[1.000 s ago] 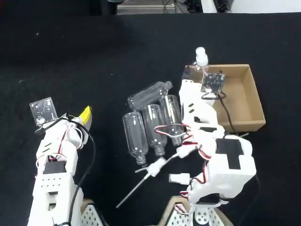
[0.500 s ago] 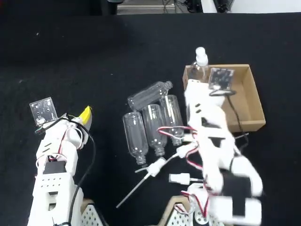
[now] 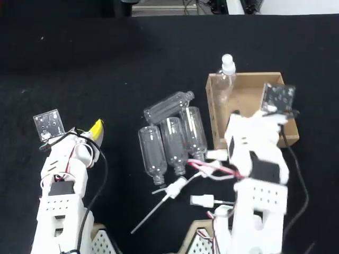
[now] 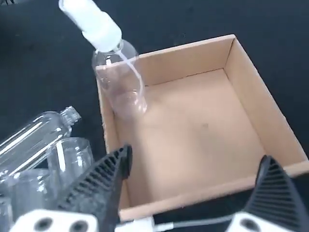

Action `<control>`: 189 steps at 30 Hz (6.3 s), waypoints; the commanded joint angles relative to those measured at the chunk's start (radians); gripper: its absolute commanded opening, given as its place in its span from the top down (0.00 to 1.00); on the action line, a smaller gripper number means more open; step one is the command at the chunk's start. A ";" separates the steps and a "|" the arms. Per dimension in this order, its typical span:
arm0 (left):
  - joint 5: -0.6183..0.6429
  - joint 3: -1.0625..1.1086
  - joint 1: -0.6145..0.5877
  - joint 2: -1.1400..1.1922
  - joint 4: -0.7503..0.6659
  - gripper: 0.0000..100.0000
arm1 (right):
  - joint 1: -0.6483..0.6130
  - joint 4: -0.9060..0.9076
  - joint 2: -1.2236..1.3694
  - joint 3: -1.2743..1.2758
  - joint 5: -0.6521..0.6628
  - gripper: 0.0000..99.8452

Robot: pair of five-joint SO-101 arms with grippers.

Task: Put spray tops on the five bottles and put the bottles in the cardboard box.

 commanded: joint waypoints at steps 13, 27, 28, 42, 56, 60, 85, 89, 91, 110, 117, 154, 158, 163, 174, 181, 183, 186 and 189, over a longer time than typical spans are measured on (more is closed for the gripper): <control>0.011 -0.015 0.015 -0.012 -0.025 0.75 | -0.232 0.582 0.024 -0.478 0.215 0.76; 0.011 -0.015 0.005 -0.012 -0.025 0.75 | -0.511 0.324 0.479 -0.426 0.215 0.76; 0.011 -0.015 0.005 -0.012 -0.025 0.75 | -0.511 0.302 0.496 -0.421 0.218 0.76; 0.011 -0.015 0.005 -0.012 -0.025 0.75 | -0.411 0.117 0.740 -0.415 0.345 0.76; 0.011 -0.015 0.005 -0.012 -0.025 0.75 | -0.402 0.015 0.869 -0.390 0.356 0.76; 0.011 -0.015 0.005 -0.012 -0.025 0.75 | -0.402 -0.008 0.912 -0.390 0.356 0.76; 0.011 -0.015 0.005 -0.012 -0.025 0.75 | -0.402 -0.052 0.986 -0.395 0.348 0.88; 0.011 -0.015 0.005 -0.012 -0.025 0.75 | -0.397 0.011 0.854 -0.400 0.348 0.99; 0.011 -0.015 0.005 -0.012 -0.025 0.75 | -0.397 0.104 0.768 -0.417 0.347 0.97; 0.011 -0.015 0.005 -0.012 -0.025 0.74 | 0.411 0.588 0.541 -0.690 0.649 0.96; 0.011 -0.015 0.013 -0.012 -0.025 0.74 | 0.770 0.354 0.800 -0.673 0.680 0.96; 0.011 -0.015 0.007 -0.012 -0.025 0.74 | 0.901 0.485 0.909 -0.789 1.942 0.68; 0.011 -0.015 0.005 -0.012 -0.025 0.74 | 0.985 0.433 0.937 -0.789 2.377 0.68; 0.011 -0.015 0.005 -0.012 -0.025 0.74 | 1.031 0.359 0.966 -0.788 2.604 0.68; 0.011 -0.015 0.005 -0.012 -0.025 0.74 | 0.985 0.241 0.975 -0.604 2.641 0.54; 0.011 -0.015 0.005 -0.012 -0.025 0.74 | 0.956 0.097 0.975 -0.466 2.651 0.54; 0.011 -0.015 0.005 -0.012 -0.025 0.74 | 0.941 0.095 0.975 -0.449 2.656 0.54; 0.011 -0.015 0.005 -0.012 -0.025 0.74 | 0.934 0.095 0.975 -0.433 2.654 0.54; 0.011 -0.015 0.005 -0.012 -0.025 0.74 | 0.934 0.095 0.975 -0.429 2.650 0.54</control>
